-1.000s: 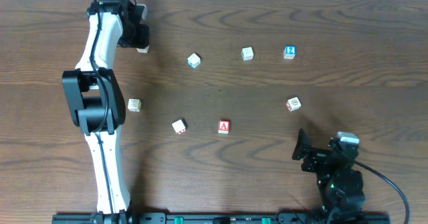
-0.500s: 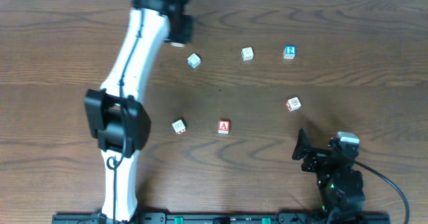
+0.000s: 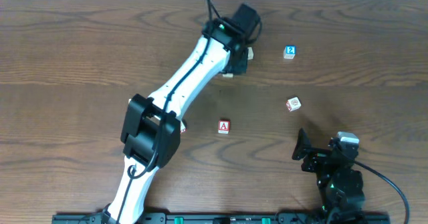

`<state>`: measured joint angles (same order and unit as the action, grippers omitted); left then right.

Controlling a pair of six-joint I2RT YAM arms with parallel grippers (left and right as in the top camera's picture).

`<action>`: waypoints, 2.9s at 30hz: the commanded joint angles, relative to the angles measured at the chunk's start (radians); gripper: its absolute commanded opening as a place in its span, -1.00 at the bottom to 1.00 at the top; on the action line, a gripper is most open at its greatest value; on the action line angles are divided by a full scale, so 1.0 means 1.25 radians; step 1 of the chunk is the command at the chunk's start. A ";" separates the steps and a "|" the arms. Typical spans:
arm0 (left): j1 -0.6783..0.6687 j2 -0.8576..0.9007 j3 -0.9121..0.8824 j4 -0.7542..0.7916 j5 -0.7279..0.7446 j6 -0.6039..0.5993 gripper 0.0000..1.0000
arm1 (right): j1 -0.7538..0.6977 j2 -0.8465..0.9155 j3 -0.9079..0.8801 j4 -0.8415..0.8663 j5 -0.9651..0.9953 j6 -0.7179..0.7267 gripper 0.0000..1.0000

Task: Spell out Ai2
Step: 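Carry the 'I' block right and set it down mid-table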

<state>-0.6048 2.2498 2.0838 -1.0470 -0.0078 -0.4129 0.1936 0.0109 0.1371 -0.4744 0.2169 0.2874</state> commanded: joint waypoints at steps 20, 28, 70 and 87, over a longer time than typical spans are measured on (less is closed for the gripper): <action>0.020 0.003 -0.191 0.134 0.034 -0.071 -0.88 | -0.004 -0.004 -0.002 0.000 0.003 -0.006 0.99; 0.018 0.003 -0.237 0.175 0.033 -0.095 -0.88 | -0.004 -0.004 -0.002 0.000 0.003 -0.006 0.98; 0.005 0.003 -0.293 0.201 0.048 -0.083 -0.05 | -0.004 -0.004 -0.002 0.000 0.003 -0.006 0.99; 0.023 0.003 -0.293 0.301 0.010 -0.012 0.40 | -0.004 -0.004 -0.002 0.000 0.003 -0.006 0.99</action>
<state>-0.5907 2.2425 1.7237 -0.6880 0.0364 -0.4801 0.1936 0.0109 0.1371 -0.4744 0.2169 0.2871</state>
